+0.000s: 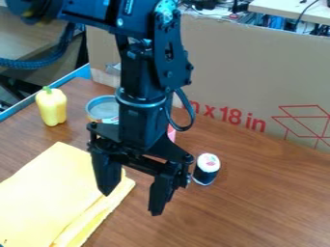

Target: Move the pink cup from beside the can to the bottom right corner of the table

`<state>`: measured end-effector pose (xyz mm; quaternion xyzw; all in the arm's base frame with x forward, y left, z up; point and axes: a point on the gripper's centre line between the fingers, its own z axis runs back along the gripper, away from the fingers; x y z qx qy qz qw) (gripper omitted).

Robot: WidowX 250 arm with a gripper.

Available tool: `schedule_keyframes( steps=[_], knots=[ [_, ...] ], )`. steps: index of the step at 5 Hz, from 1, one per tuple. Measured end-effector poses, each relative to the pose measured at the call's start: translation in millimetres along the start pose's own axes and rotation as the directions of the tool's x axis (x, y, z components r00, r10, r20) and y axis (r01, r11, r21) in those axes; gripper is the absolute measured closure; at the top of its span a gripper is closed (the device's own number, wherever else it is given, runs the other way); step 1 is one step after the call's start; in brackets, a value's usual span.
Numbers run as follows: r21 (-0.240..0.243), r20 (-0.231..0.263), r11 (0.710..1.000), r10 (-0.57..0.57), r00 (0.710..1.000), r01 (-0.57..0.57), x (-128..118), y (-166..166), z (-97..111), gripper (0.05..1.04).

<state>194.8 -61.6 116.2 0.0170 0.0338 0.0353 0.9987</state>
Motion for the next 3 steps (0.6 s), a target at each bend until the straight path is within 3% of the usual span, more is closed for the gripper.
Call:
schedule_keyframes(
  steps=[1,3],
  knots=[
    [0.006,-0.018,1.0,0.0,1.0,0.0,-1.6,0.3,-4.0,0.083],
    [-0.034,0.095,0.997,0.074,0.993,-0.071,47.6,20.2,19.3,0.083]
  ],
)
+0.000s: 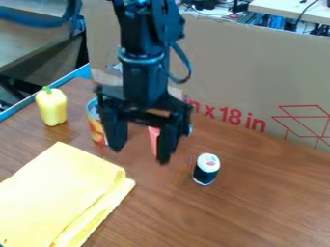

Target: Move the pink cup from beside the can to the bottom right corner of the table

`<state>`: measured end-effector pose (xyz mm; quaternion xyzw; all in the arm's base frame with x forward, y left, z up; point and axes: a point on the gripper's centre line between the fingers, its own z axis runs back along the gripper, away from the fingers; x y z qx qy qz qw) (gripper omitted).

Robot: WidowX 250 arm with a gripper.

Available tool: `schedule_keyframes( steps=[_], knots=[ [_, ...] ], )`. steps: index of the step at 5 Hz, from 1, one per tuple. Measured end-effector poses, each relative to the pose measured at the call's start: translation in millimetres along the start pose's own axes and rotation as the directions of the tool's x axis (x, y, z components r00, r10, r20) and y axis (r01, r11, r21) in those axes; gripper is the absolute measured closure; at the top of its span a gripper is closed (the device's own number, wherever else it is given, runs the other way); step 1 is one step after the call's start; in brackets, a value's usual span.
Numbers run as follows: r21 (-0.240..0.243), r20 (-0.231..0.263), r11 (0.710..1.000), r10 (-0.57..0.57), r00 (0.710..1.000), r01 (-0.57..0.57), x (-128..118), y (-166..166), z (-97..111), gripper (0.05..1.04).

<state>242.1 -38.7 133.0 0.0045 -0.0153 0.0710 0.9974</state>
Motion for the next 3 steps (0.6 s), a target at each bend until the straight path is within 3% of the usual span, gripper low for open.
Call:
schedule_keyframes(
  steps=[2,3],
  knots=[
    [0.021,0.046,0.991,0.133,0.99,-0.134,45.1,18.7,-15.1,0.083],
    [-0.043,0.083,0.978,0.206,0.975,-0.203,67.6,27.4,-14.5,0.083]
  ],
)
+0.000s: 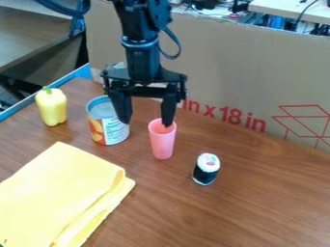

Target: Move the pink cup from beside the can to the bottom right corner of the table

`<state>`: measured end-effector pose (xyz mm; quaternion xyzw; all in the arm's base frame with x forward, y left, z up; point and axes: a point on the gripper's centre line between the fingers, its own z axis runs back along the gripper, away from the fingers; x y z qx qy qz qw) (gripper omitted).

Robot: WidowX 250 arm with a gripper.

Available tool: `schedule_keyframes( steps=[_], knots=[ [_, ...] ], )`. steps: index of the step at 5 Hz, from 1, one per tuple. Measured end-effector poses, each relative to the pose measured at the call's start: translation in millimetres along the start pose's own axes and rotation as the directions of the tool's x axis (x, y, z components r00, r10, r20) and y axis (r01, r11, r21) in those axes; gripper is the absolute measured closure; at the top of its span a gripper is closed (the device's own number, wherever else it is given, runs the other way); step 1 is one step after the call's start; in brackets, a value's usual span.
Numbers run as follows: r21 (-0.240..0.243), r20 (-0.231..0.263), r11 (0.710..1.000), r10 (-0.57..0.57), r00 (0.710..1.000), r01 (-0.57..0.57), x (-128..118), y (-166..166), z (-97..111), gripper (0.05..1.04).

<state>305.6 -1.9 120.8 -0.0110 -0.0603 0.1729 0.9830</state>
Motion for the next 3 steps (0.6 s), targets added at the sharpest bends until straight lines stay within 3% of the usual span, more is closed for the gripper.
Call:
schedule_keyframes(
  steps=[1,3],
  knots=[
    [-0.003,0.01,0.999,0.051,0.999,-0.051,13.7,1.5,-4.6,0.083],
    [0.087,-0.002,0.987,0.137,0.991,-0.136,28.9,8.5,-31.3,0.083]
  ],
)
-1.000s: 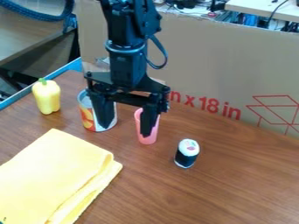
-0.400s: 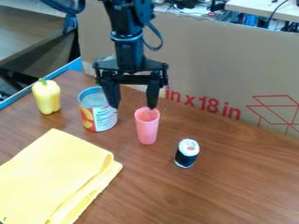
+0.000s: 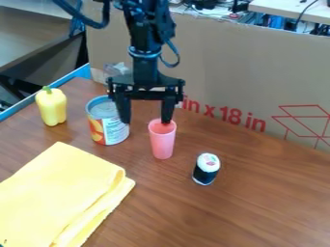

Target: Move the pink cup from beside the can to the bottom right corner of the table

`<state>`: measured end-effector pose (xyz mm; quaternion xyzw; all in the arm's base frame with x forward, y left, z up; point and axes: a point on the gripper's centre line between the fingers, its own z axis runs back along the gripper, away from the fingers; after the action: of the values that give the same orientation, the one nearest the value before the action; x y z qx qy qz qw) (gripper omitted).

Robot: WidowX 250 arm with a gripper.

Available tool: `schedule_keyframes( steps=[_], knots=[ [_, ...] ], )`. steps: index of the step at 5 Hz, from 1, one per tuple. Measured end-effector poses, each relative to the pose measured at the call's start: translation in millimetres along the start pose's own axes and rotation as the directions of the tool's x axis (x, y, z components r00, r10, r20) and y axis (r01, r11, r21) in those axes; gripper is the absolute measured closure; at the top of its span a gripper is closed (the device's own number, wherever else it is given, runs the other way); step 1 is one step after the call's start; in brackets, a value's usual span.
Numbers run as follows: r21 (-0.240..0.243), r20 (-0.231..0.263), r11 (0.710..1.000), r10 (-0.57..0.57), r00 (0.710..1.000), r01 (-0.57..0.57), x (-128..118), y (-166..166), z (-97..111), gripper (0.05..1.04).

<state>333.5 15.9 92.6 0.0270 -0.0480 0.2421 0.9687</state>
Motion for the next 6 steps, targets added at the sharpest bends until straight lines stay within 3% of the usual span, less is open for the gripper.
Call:
schedule_keyframes(
  steps=[1,3,4,5,6],
  knots=[
    [0.044,-0.005,0.999,0.028,1.0,-0.027,6.1,1.3,-9.0,0.083],
    [0.066,-0.052,0.997,0.033,0.998,-0.03,9.6,-2.4,-30.2,0.121],
    [0.07,-0.08,0.997,0.043,0.996,-0.037,7.5,-4.1,-40.3,0.317],
    [0.066,-0.083,0.997,0.053,0.995,-0.047,7.4,-5.2,-42.5,0.619],
    [0.045,-0.076,0.997,0.063,0.995,-0.06,8.3,-8.4,-41.7,0.846]
  ],
)
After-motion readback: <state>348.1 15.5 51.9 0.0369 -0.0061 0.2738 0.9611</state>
